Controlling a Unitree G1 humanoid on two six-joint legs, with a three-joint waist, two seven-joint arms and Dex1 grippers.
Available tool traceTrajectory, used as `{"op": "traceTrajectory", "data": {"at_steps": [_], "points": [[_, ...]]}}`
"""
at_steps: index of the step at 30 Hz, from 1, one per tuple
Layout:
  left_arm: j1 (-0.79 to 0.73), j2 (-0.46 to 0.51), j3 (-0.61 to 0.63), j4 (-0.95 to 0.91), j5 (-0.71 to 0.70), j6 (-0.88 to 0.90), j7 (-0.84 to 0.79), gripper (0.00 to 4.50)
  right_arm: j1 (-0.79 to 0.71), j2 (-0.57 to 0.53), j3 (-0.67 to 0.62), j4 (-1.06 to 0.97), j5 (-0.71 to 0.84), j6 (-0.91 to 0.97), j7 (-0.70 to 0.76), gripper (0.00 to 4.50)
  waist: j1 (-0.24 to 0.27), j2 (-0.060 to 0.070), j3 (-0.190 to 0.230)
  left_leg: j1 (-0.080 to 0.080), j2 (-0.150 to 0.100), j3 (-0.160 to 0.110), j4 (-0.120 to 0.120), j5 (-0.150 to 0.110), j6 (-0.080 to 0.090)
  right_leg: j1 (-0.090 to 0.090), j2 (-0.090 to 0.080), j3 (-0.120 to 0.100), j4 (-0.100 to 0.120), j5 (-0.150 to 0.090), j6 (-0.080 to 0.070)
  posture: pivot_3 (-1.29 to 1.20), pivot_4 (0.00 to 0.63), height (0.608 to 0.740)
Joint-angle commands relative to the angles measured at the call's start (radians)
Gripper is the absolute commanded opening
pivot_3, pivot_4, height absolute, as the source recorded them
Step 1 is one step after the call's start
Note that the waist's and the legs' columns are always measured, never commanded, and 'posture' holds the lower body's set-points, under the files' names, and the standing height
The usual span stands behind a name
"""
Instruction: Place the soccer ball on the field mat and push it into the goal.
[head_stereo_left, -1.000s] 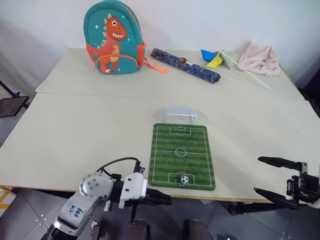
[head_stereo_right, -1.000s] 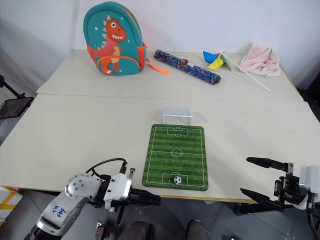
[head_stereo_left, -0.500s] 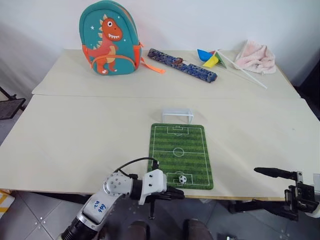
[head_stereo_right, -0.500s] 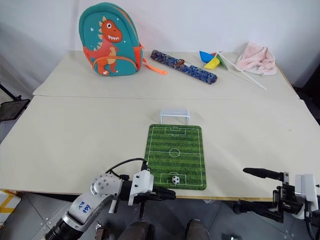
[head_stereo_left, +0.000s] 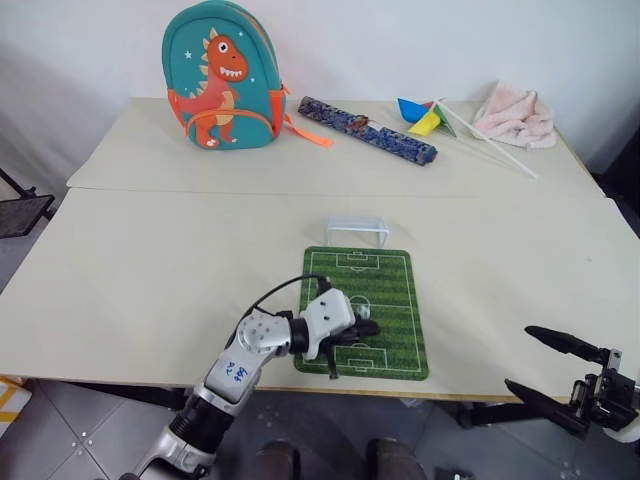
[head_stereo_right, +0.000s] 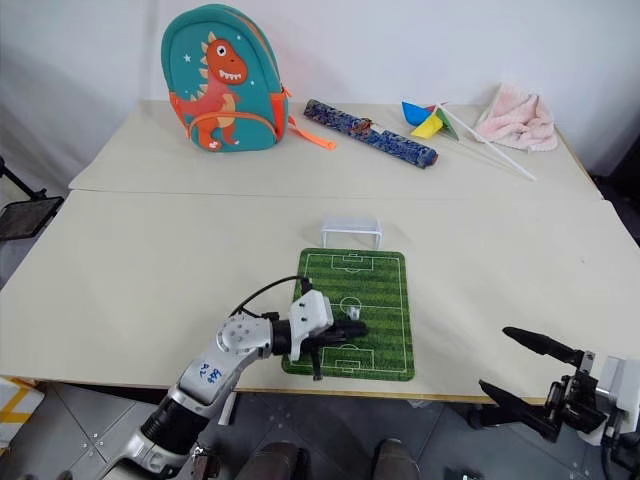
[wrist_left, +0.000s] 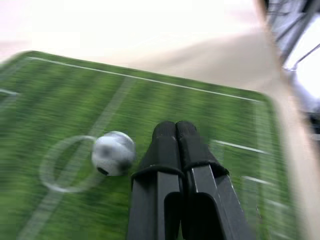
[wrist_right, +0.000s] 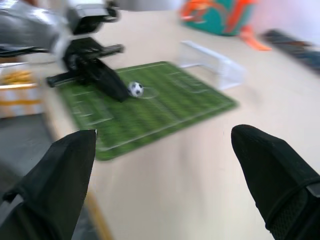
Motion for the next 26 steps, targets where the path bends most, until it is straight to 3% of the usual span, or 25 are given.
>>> {"op": "traceTrajectory", "data": {"at_steps": [1, 8, 15, 26], "points": [[-0.019, -0.010, 0.070, -0.042, -0.086, -0.035, -0.029, 0.04, -0.019, 0.050, -0.024, -0.055, -0.065, -0.042, -0.151, 4.50, -0.002, 0.000, 0.000, 0.000, 0.000, 0.000, 0.000, 0.000, 0.000, 0.000, 0.000, 0.000, 0.000, 0.000, 0.000, 0.00, 0.150, 0.740], [0.116, 0.195, 0.270, -0.198, -0.307, -0.003, -0.220, 0.04, -0.018, 0.098, 0.028, -0.121, -0.110, -0.041, -0.243, 4.50, -0.014, 0.003, -0.002, 0.001, 0.003, 0.000, -0.002, 0.000, -0.002, -0.003, 0.002, 0.002, 0.005, -0.001, -0.002, 0.00, 0.150, 0.740], [0.226, 0.410, 0.486, -0.128, -0.325, -0.118, -0.310, 0.04, -0.056, 0.063, 0.037, -0.030, -0.114, -0.069, -0.190, 4.50, -0.007, 0.003, -0.001, 0.002, 0.002, -0.001, -0.001, 0.000, -0.001, -0.001, 0.002, 0.006, 0.003, -0.001, -0.002, 0.00, 0.150, 0.740], [0.325, 0.490, 0.683, -0.043, -0.370, -0.135, -0.294, 0.04, -0.173, 0.023, 0.063, 0.120, -0.123, -0.131, -0.121, 4.50, -0.010, 0.003, -0.001, 0.003, 0.002, -0.001, -0.003, 0.000, 0.000, -0.003, 0.002, 0.008, 0.003, -0.001, -0.002, 0.00, 0.150, 0.740]]}}
